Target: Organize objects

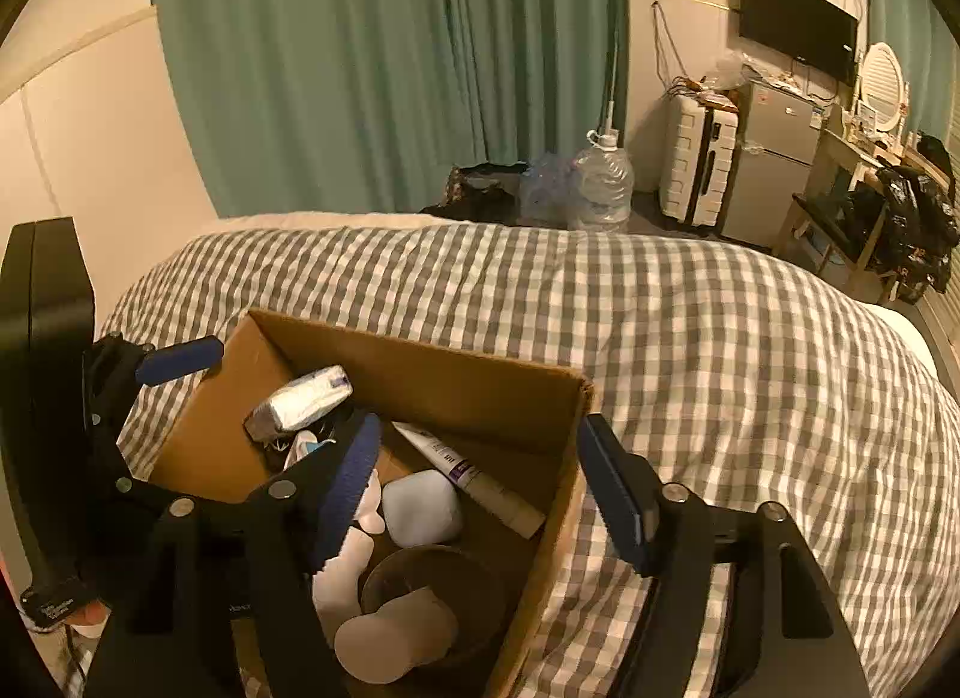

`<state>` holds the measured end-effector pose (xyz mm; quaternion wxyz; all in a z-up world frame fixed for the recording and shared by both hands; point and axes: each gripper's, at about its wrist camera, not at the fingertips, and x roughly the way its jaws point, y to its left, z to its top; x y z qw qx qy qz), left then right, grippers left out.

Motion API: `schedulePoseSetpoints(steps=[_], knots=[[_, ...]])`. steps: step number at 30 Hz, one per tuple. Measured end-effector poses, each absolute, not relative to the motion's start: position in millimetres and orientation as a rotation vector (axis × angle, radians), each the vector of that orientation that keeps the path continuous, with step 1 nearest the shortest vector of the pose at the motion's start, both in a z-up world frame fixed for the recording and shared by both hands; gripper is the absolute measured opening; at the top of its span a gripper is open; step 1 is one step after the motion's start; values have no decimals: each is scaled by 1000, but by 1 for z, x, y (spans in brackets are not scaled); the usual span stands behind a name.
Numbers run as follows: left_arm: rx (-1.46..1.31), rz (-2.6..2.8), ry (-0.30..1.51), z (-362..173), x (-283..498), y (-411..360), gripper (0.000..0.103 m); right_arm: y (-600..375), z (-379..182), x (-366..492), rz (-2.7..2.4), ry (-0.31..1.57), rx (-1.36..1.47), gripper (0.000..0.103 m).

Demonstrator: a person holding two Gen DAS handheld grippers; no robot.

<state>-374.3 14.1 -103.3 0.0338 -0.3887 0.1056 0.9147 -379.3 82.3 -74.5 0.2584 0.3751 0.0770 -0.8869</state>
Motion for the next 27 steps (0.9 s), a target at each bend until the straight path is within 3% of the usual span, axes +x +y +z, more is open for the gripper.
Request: schedulePoseSetpoints(steps=[10,27], knots=[[-1106,2905,240,-47,-345,2,100,91,-27,-355,-2479,187,930,89],[-791,3075,142,86,-248,-12,100,133,98,-261,-2647,209,667,98]])
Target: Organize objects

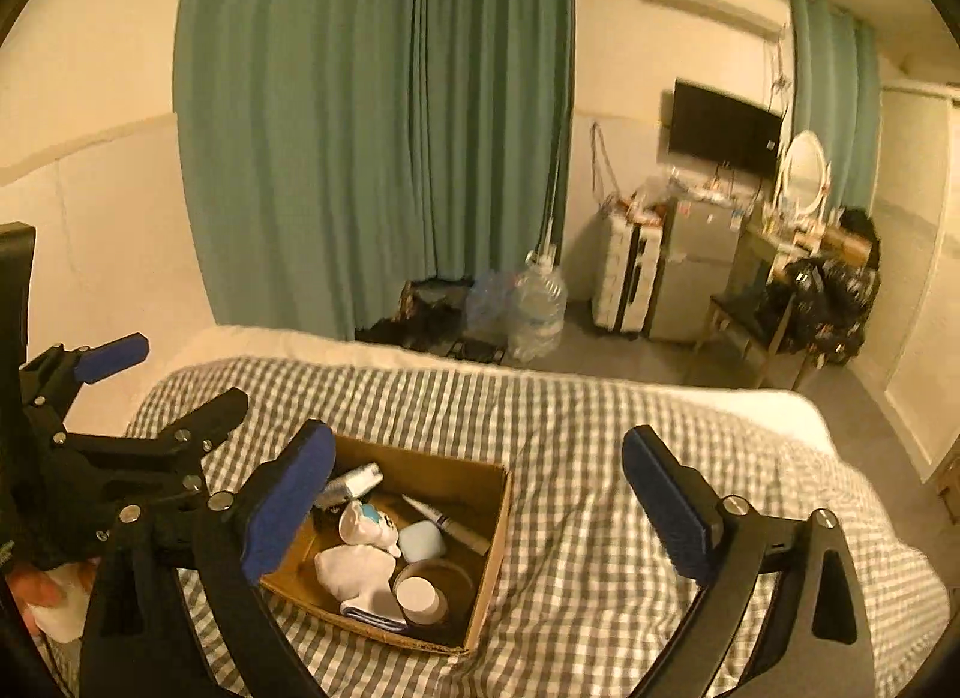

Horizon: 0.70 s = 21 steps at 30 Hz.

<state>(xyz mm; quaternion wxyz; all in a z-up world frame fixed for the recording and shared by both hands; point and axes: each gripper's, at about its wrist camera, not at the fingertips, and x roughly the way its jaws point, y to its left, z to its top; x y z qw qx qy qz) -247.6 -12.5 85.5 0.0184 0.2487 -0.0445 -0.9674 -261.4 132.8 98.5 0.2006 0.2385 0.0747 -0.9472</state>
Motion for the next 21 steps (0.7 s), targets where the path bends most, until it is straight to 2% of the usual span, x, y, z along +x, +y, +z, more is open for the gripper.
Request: schedulePoseSetpoints(steps=[10,16,21], knots=[[552,-3067,-91,152,-157,-18,103,156,157,-165,-2716,227,446,102],[538,-3080,-11,144,-120,-22,103,174,156,-118,-2745,187,357,102],[489,-3056,-26,117,-98,-21,103,178,124,-91,-2762,205,323,102]])
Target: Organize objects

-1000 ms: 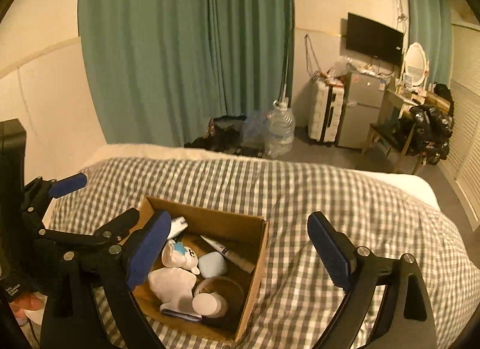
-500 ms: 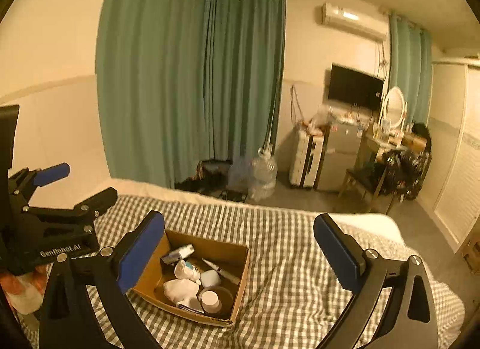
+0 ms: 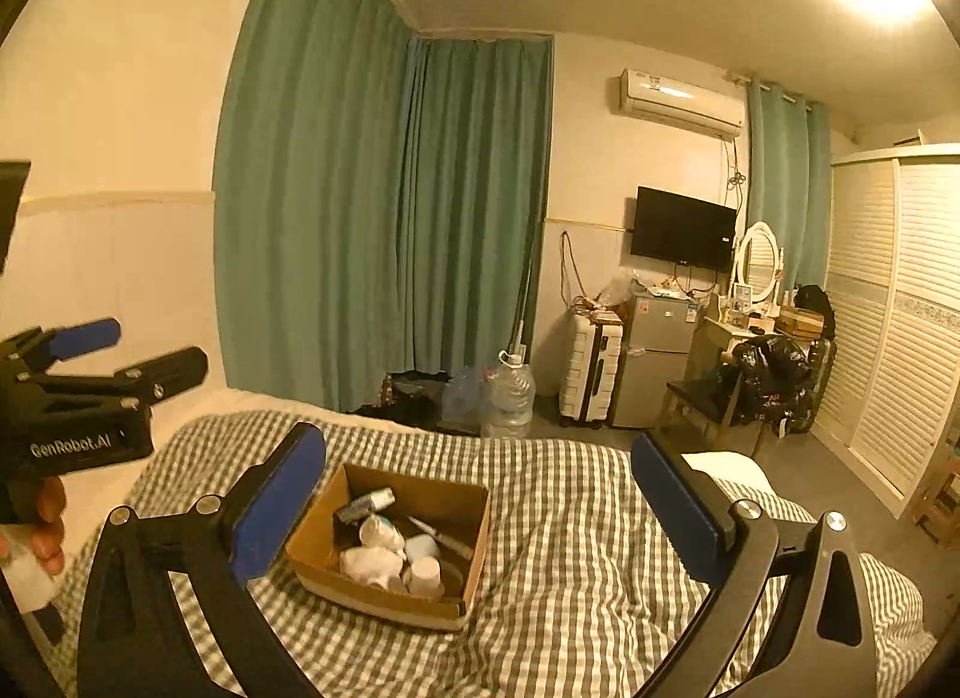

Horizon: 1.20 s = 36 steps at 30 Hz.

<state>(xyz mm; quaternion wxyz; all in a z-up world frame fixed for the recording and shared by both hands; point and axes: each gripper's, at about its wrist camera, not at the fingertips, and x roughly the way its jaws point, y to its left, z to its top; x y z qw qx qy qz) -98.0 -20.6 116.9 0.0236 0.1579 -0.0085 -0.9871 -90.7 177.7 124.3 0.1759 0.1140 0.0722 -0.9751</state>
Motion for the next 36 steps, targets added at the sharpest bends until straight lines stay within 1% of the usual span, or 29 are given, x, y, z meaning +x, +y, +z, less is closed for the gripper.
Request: schedulePoseSetpoints(steps=[4,8,12,18,24,27,36], knots=[[446,-3015,-29,83,-81,-20,103,173,89,-85,-2751,220,348,102],[435,-2984,45,47,-72,-21,103,169,50,-80,-2762,266,349,102],[422,-2961,22,20,-64,-19,103,173,16,-81,-2793,274,363,102],[465,-2945,36,-21,-60,-20,103,186,-11,-83,-2803,197,365,102],[522,-2936,37,-37,-62,-20,103,188,-24,-85,-2808,187,404,102],[527,-2941,49,-38,-61,-20,103,191,-29,-86,-2805,165,425,102],[543,-2944,32,-42,-60,-16,103,190,-33,-84,-2811,188,433,102]])
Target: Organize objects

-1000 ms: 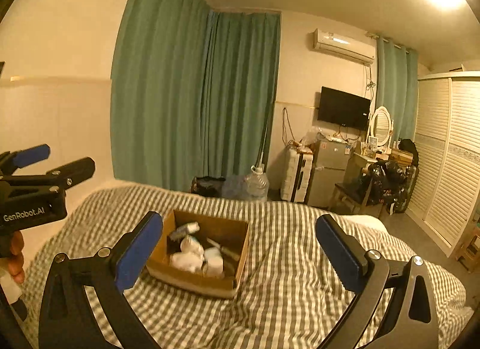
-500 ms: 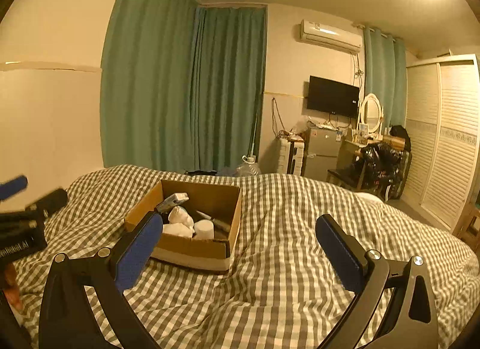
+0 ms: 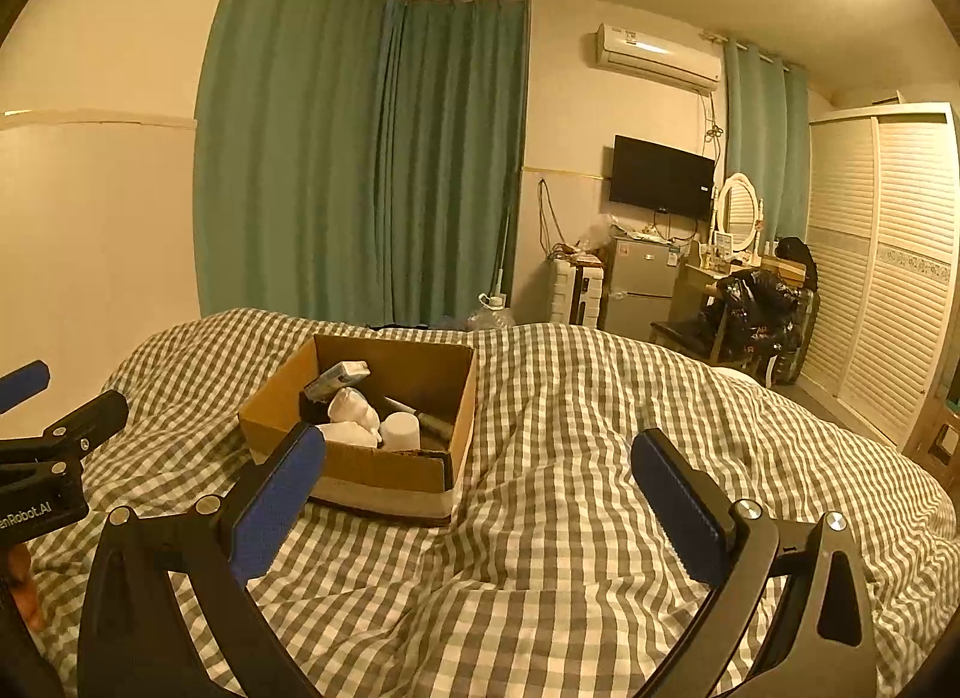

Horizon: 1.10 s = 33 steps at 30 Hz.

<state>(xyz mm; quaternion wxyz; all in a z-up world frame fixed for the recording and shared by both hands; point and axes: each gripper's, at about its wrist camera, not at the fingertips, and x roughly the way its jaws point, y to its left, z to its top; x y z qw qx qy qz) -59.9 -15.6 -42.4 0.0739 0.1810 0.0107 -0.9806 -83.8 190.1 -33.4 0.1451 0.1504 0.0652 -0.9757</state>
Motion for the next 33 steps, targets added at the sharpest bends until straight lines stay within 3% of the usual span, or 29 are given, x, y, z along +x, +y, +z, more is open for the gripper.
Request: schedulePoseSetpoints(steps=[33], knots=[[567,-2941,2,-47,-57,-13,103,184,-38,-81,-2792,229,458,102]])
